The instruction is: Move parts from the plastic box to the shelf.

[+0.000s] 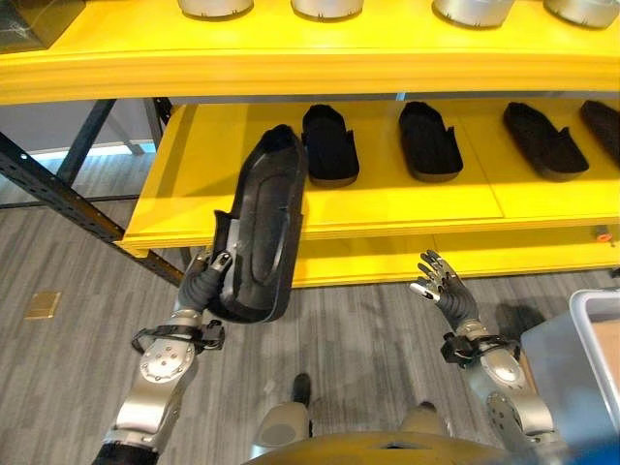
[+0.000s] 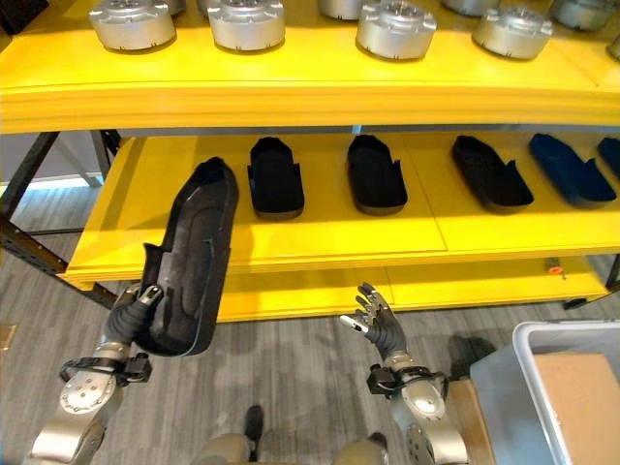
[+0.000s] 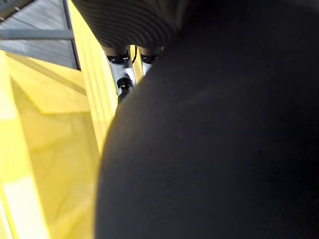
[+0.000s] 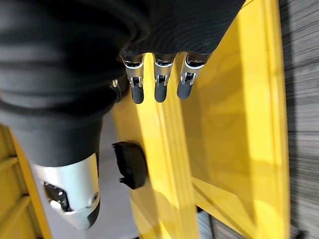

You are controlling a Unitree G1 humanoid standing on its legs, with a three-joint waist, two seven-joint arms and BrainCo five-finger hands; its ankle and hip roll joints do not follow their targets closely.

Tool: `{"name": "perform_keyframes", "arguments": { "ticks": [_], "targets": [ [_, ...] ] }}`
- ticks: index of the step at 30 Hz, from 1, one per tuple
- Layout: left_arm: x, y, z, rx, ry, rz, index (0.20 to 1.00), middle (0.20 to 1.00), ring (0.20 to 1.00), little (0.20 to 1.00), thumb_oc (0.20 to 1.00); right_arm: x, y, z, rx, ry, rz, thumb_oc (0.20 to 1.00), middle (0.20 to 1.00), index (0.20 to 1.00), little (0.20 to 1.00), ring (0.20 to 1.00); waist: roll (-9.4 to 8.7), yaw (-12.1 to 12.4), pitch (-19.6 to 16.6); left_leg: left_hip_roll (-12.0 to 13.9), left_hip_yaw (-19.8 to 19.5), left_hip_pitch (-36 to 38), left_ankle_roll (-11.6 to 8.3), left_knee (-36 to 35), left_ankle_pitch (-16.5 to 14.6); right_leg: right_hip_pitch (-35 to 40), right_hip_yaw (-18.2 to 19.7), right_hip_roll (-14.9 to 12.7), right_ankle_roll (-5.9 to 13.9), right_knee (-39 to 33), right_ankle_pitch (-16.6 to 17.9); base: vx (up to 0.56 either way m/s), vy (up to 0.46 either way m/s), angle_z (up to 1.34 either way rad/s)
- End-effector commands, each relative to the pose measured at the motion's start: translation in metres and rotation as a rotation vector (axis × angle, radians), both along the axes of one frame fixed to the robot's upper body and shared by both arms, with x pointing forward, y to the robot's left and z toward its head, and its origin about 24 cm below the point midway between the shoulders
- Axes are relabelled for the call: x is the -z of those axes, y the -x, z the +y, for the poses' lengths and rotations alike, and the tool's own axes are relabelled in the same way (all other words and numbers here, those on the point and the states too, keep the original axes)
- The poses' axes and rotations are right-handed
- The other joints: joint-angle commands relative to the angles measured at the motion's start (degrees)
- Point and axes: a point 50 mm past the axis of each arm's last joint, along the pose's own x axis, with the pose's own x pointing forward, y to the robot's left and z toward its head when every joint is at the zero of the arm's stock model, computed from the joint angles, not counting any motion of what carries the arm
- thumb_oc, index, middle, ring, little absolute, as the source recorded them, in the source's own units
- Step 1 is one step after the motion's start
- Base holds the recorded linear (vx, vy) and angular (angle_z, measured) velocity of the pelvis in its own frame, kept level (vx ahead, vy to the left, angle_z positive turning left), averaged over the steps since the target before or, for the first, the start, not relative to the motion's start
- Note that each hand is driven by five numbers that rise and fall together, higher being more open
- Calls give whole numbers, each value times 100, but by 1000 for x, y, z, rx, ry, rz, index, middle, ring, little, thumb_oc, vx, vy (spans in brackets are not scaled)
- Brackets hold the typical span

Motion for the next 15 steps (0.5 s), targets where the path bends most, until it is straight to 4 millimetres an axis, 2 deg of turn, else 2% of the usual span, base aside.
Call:
{"name": "perform_keyframes", "arguments": {
  "ticks": [1, 6, 7, 8, 10, 11, 13, 14, 15],
  "targets": [
    [-34, -13, -5, 45, -12, -183, 200, 200, 200, 200, 200, -20, -9, -7, 7, -14, -108, 1000, 1000, 1000, 1000, 1000, -43, -157, -147, -689, 98, 540, 353, -472, -208, -7, -265, 552, -519, -762, 398, 0, 0, 49],
    [-34, -13, -5, 45, -12, -183, 200, 200, 200, 200, 200, -20, -9, -7, 7, -14, -108, 1000, 1000, 1000, 1000, 1000, -43, -157, -147, -689, 98, 540, 353, -472, -208, -7, -265, 552, -519, -762, 398, 44, -24, -7],
    [-26, -7, -7, 33, 16, -162, 200, 200, 200, 200, 200, -22, -7, -11, -6, 2, -113, 1000, 1000, 1000, 1000, 1000, -215, -189, -266, -739, 215, 604, 280, -290, -386, 390, 206, 890, -630, -1473, 367, 453, -335, 3],
    [-18, -4, -11, 26, 71, -136, 200, 200, 200, 200, 200, -25, -6, -25, 21, 43, -115, 1000, 1000, 1000, 1000, 1000, -196, -148, -309, -636, 379, 561, 110, 327, -653, 711, 157, 896, -759, -1499, 233, 479, -372, -14],
    [-17, -4, -12, 28, 73, -134, 200, 200, 200, 200, 200, -25, -5, -27, 24, 46, -112, 1000, 1000, 1000, 1000, 1000, -197, -161, -299, -625, 372, 519, 79, 440, -701, 726, 124, 900, -783, -1472, 191, 173, -192, -21],
    [-16, -4, -13, 29, 78, -129, 200, 200, 200, 200, 200, -25, -4, -31, 37, 55, -109, 1000, 1000, 1000, 1000, 1000, -194, -162, -244, -590, 373, 388, -14, 854, -731, 778, 51, 905, -867, -1380, 71, 86, -139, -1],
    [-15, -4, -15, 33, 93, -126, 200, 200, 200, 200, 200, -24, -3, -34, 38, 68, -105, 1000, 1000, 1000, 1000, 1000, -192, -148, -142, -577, 392, 88, -154, 1611, -592, 892, -11, 884, -953, -1371, 1, 58, -115, 23],
    [-15, -4, -15, 33, 93, -126, 200, 200, 200, 200, 200, -24, -3, -34, 38, 68, -105, 1000, 1000, 1000, 1000, 1000, -189, -151, -144, -575, 389, 80, -154, 1622, -597, 889, -15, 886, -953, -1371, 1, -1, -89, 28],
    [-15, -5, -15, 31, 105, -130, 200, 200, 200, 200, 200, -25, -5, -36, 39, 74, -109, 1000, 1000, 1000, 1000, 1000, -214, -79, 22, -592, 432, -264, -321, 2397, -236, 1006, -95, 833, -1025, -1376, -42, -16, -82, 30]
  ]
}}
